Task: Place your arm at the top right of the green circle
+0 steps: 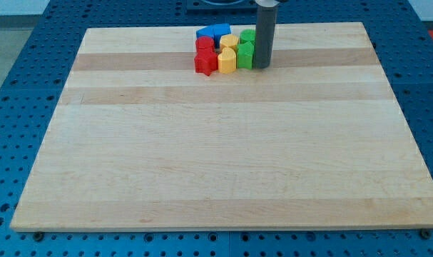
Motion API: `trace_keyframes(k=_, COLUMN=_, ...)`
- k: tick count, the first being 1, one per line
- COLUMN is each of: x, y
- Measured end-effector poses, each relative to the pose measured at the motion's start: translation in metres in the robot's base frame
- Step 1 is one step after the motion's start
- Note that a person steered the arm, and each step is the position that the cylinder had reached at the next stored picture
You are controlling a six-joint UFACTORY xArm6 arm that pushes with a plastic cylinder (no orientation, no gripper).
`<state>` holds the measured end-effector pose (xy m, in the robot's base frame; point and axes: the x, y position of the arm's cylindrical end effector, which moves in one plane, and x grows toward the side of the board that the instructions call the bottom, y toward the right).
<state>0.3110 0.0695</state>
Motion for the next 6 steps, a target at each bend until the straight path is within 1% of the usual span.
trace_keyframes(k=1, x=0.0, y=0.0)
trace_keyframes(k=2, x=0.0, y=0.018)
trace_keyframes(k=3, x=0.0, y=0.056)
trace_keyframes(k=4, x=-0.022, y=0.069)
trace_keyframes(k=5, x=-0.07, y=0.063)
trace_keyframes(k=6, x=-0.114, y=0.028)
